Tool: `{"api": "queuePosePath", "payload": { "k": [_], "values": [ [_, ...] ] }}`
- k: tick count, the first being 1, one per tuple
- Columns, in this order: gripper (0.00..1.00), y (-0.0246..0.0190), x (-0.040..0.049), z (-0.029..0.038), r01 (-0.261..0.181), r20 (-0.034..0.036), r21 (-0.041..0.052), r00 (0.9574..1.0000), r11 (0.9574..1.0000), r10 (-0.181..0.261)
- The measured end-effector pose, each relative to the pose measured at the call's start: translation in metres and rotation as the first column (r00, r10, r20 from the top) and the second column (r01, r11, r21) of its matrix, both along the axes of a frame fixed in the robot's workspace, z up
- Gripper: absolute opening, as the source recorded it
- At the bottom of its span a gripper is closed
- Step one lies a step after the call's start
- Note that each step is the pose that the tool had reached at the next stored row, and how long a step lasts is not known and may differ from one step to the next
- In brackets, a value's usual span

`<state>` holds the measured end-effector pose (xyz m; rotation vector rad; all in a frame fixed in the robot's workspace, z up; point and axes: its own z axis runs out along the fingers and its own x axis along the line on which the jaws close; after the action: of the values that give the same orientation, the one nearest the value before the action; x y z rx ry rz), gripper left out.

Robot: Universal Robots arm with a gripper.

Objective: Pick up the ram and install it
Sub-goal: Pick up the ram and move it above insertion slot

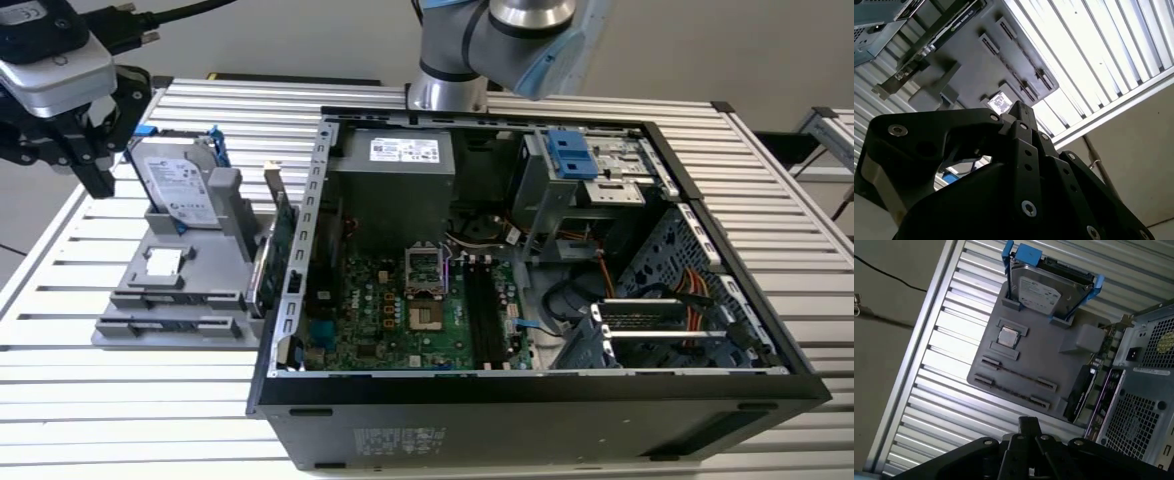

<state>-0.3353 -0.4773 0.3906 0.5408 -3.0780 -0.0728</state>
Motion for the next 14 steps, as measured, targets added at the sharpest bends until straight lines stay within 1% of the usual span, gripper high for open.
{"api": "queuePosePath", "payload": {
  "k": [7,14],
  "values": [
    [0.00,0.0000,-0.0002,0.0000,-0.042,0.0000,0.0000,0.9991,0.9991,0.042],
    [0.00,0.0000,-0.0005,0.0000,-0.084,0.0000,0.0000,0.9965,0.9965,0.084]
  ]
}}
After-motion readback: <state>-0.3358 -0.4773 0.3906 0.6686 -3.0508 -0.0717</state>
